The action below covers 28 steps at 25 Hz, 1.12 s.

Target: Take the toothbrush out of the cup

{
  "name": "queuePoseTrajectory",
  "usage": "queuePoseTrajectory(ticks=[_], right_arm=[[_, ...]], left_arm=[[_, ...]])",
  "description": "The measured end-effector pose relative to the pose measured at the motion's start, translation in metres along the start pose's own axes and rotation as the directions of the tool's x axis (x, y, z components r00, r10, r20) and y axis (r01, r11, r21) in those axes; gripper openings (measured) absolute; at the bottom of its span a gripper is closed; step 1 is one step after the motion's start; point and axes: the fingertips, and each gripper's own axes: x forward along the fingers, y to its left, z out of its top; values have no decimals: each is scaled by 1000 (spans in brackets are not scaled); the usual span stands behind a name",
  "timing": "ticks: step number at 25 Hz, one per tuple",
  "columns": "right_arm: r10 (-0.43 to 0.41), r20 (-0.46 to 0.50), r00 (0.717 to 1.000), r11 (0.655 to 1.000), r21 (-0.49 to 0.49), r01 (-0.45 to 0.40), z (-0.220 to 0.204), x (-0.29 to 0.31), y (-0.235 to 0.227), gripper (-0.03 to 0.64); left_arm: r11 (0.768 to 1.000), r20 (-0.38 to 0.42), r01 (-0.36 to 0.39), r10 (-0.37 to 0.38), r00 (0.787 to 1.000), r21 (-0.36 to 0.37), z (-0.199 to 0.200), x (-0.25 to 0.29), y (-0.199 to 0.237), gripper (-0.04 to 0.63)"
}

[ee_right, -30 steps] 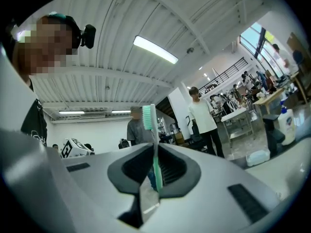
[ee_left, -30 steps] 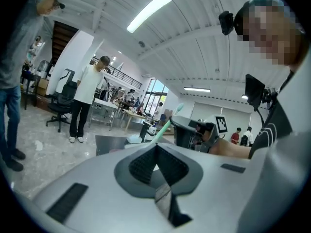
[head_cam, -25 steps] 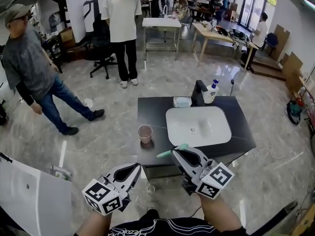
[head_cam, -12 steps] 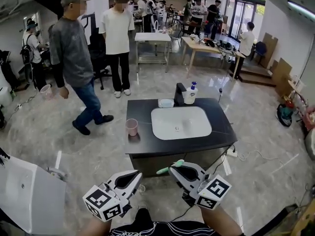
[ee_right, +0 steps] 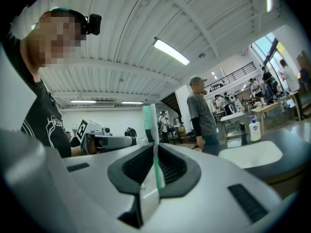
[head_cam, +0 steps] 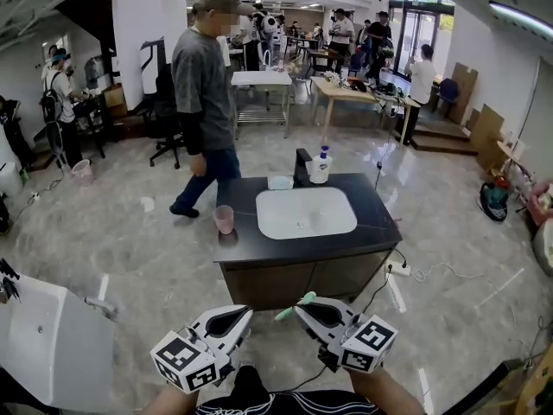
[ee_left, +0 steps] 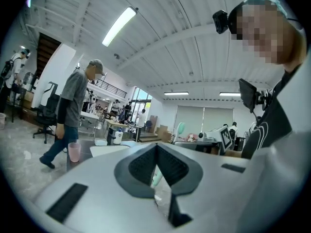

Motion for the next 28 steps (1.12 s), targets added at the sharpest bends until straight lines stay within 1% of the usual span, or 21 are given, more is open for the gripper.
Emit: queuePoseTrajectory(ticks=[8, 28], right_arm=[[0, 1, 1000, 1000, -5, 0, -4, -15, 15, 36], [-5, -6, 1000, 1000, -8, 4, -10, -27, 24, 34]], left_arm=[[1000, -4, 19, -19, 1000, 11, -4, -1, -20, 5], [1000, -9, 24, -24, 1000, 16, -11, -5, -36, 6]])
